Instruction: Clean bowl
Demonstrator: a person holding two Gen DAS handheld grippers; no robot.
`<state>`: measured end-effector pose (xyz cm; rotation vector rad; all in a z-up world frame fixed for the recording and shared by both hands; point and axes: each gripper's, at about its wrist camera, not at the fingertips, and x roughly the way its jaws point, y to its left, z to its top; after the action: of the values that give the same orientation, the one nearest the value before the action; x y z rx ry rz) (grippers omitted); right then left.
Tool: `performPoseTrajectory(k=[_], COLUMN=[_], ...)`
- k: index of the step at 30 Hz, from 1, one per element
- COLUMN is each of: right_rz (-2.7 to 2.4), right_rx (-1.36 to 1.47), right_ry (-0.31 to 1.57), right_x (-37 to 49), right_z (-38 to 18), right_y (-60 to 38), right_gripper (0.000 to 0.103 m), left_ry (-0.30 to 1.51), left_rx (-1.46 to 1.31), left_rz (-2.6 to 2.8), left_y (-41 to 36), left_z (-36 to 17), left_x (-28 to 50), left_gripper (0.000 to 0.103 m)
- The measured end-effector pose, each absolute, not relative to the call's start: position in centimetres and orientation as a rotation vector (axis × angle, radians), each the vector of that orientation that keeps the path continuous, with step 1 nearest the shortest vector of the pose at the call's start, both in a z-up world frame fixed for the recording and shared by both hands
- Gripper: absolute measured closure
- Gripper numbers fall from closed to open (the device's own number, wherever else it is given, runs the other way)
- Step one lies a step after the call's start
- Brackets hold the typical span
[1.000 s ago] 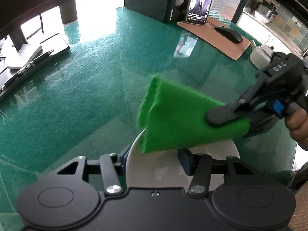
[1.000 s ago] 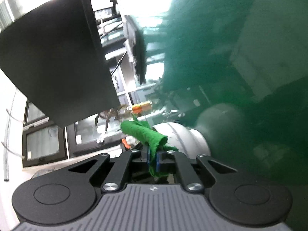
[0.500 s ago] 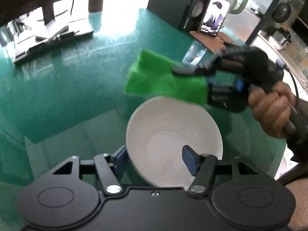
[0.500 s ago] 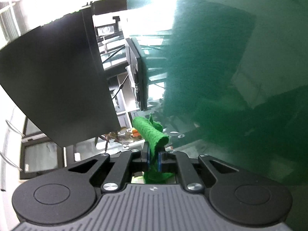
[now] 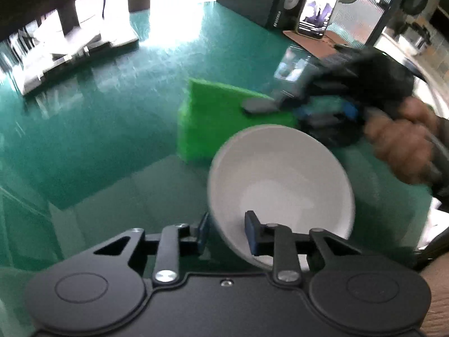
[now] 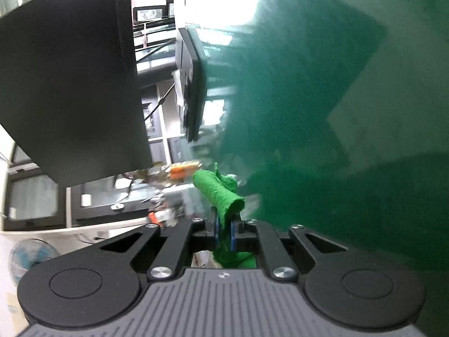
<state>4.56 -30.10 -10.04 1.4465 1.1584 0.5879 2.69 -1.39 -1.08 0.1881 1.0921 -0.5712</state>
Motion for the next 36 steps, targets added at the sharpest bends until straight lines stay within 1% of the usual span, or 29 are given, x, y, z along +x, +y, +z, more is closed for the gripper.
performPoseTrajectory(k=[3,4,8,10,15,18,23,30,36], right_rz=[0.567,0.561,0.513,0.512,0.519,0.557,0.550,0.504,0.521], right_rx=[1.499,1.515,1.562,1.575,1.590,1.557,1.548,1.549,1.541], right_ry=[1.158,1.162,1.182,1.175,1.139,1.143,1.162,1.221,1.176], right_x=[2.1,1.1,-1.6,-1.2,3.0,4.7,3.4,-0.2,3.4], right_z=[-9.9,-9.9,-10.5,-10.7,-11.1,-10.7,-10.3,-10.5,-11.0], right_y=[-31.6,-32.1,-32.6,-32.4,-30.2,-29.0,-30.1,-31.7,-29.7], right_gripper=[0.094,0.094,0.094,0.094,0.093,0.093,0.093,0.093,0.093], left_ry=[1.054,1.039,1.029,1.023,1.015,1.013,1.015,1.020,1.022], left_rx=[0.253,0.280,0.315,0.335,0.341,0.340,0.329,0.319,0.314], left_rz=[-0.583,-0.593,-0.637,-0.637,-0.630,-0.625,-0.633,-0.636,-0.618], left_y=[-1.9,-2.0,-2.3,-2.6,-2.6,-2.6,-2.6,-2.6,-2.7], left_z=[-1.0,-0.9,-1.0,-1.0,-1.1,-1.1,-1.2,-1.2,-1.2], left_x=[3.5,3.8,4.7,4.6,4.2,4.1,4.0,4.0,3.9], left_gripper=[0.074,0.071,0.070,0.069,0.069,0.069,0.059,0.059,0.059])
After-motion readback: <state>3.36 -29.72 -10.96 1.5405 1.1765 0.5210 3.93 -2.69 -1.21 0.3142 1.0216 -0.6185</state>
